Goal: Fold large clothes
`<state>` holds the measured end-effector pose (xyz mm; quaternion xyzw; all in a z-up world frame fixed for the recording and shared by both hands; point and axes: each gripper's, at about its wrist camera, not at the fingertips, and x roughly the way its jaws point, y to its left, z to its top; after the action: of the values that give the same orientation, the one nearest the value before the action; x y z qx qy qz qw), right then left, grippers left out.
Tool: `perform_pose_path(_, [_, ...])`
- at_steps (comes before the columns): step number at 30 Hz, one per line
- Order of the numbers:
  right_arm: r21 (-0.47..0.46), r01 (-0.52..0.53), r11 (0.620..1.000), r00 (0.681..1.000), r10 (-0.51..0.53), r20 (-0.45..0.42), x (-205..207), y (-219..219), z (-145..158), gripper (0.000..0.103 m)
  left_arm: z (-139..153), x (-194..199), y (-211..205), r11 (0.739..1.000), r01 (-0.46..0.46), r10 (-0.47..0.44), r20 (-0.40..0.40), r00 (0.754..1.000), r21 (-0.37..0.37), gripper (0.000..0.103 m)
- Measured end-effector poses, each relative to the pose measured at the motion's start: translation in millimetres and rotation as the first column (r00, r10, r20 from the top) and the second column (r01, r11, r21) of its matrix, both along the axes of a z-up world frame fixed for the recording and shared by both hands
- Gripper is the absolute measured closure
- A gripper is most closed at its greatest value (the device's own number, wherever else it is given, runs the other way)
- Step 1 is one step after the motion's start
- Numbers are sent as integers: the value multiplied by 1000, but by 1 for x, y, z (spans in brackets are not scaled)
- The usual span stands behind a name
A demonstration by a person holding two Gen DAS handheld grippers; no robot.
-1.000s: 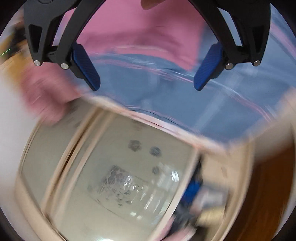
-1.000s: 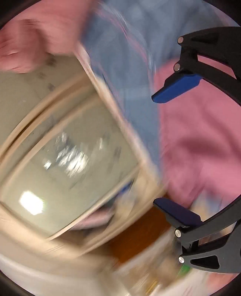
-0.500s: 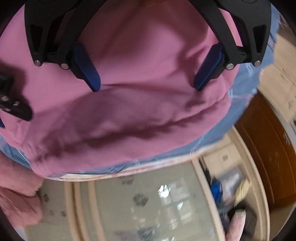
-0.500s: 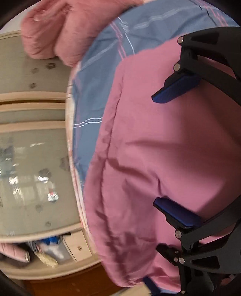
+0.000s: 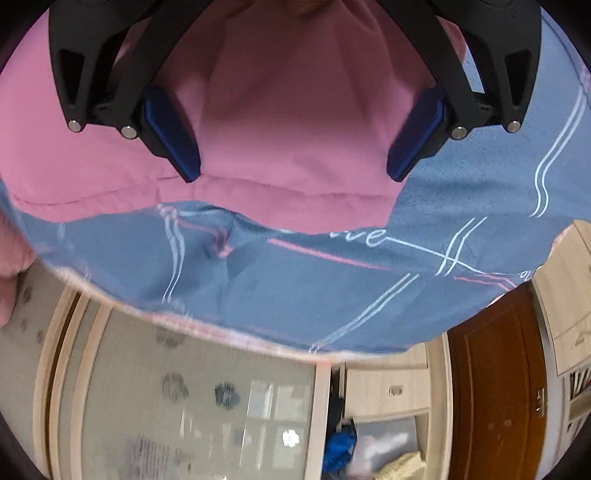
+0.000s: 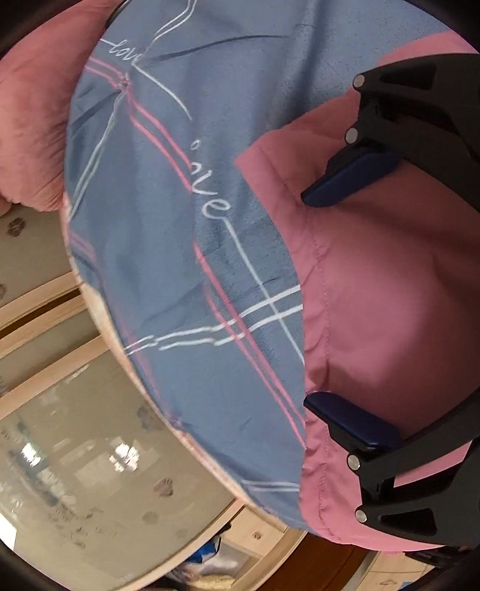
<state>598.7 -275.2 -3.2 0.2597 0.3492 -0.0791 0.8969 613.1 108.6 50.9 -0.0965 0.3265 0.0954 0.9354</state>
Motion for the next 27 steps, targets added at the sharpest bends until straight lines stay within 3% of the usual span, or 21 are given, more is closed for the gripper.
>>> perform_pose_path(5, [183,11,983,984,-43,173,-36,-32,24,2,4,-1,22,989,23,-28,-31,999,-149,2])
perform_pose_path(7, [185,20,983,956,-73,283,-78,-37,51,2,36,-29,30,996,-27,30,38,999,-87,2])
perform_pose_path(9, [164,-24,986,934,-36,355,-133,-37,72,1,68,-74,32,999,-2,11,160,987,-54,2])
perform_pose_path(12, [48,-45,998,933,24,359,-224,-25,86,1,94,-169,16,997,49,-64,250,966,66,2])
perform_pose_path(14, [-52,-48,998,937,63,342,-278,-11,87,1,91,-242,-3,984,60,-105,275,956,170,2])
perform_pose_path(17, [-243,-132,961,948,194,252,-356,22,78,1,67,-324,-23,978,91,-143,277,950,190,2])
perform_pose_path(18, [-291,-164,943,949,232,215,-373,34,74,1,58,-348,-34,974,114,-160,236,958,195,2])
perform_pose_path(21, [-400,-179,899,953,260,157,-418,61,66,1,39,-393,-67,950,195,-227,112,967,242,2])
perform_pose_path(27, [-495,-161,854,945,279,174,-490,94,61,1,33,-455,-96,950,236,-260,103,960,202,2])
